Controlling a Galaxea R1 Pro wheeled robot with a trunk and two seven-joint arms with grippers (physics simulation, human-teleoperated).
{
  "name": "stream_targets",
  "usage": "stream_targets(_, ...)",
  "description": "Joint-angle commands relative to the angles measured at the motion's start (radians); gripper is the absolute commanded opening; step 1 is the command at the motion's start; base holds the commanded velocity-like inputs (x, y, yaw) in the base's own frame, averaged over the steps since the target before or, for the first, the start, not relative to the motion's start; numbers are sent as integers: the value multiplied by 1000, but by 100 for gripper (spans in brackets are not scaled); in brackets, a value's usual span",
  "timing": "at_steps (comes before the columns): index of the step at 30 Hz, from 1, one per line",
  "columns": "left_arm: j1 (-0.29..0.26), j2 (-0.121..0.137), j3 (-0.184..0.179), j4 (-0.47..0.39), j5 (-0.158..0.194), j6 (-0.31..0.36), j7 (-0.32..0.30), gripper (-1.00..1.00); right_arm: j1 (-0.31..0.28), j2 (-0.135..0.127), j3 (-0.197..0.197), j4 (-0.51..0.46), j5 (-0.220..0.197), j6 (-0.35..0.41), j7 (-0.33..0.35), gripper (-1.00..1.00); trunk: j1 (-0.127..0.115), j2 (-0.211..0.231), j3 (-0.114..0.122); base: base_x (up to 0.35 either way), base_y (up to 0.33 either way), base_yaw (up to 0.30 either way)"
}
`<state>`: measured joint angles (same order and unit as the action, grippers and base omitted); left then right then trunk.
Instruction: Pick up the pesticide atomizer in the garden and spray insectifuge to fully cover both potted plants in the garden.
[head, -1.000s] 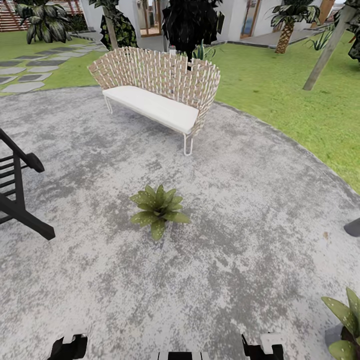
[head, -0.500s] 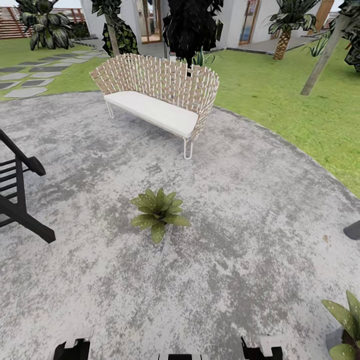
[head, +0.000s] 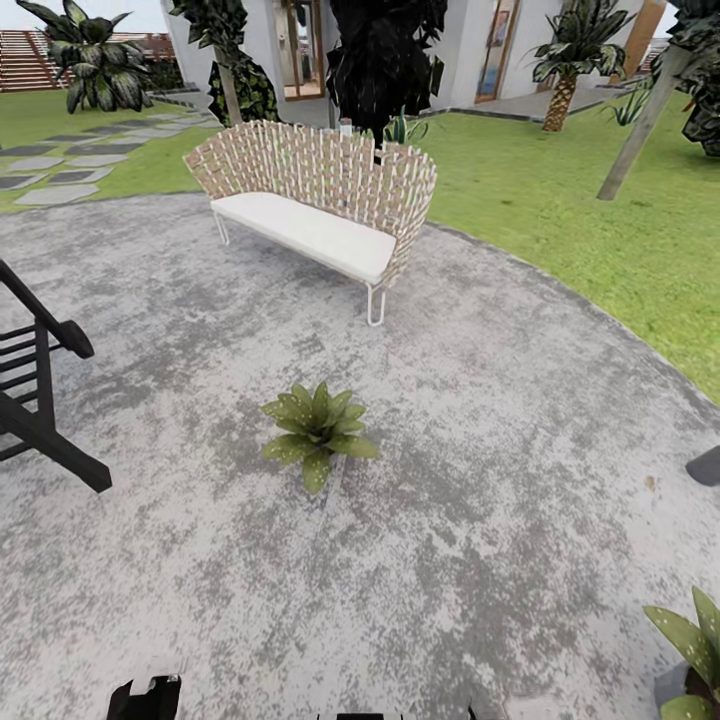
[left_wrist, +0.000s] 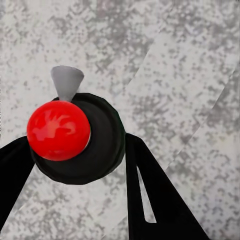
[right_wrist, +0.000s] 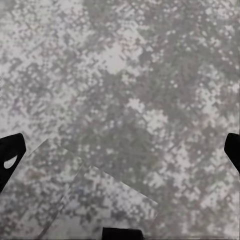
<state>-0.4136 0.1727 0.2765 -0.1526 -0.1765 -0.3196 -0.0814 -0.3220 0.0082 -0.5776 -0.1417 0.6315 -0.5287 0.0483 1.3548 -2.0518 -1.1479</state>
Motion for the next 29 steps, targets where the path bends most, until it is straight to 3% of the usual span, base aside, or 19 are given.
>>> stream_targets(1,-1,0,9,1,-9,-4,-4,-100,-1,1,-9,11,4,-1,4,100,0,0,1,0,0,0)
stream_targets(9,-1,1,9,1,-9,-4,-4,-100,0,-2,-10,25,4,1,0,100,0,0,11,0,0,0)
stream_targets(20,-1,0,9,1,-9,-4,-4,-100,0,-1,-9,103,2,6,-1,100,0,0,12,0,0,0)
stream_targets(29,-1,-1,9,1,-9,-4,-4,-100,0,-2,-10,111,2,6,-1,100,0,0,12,0,0,0)
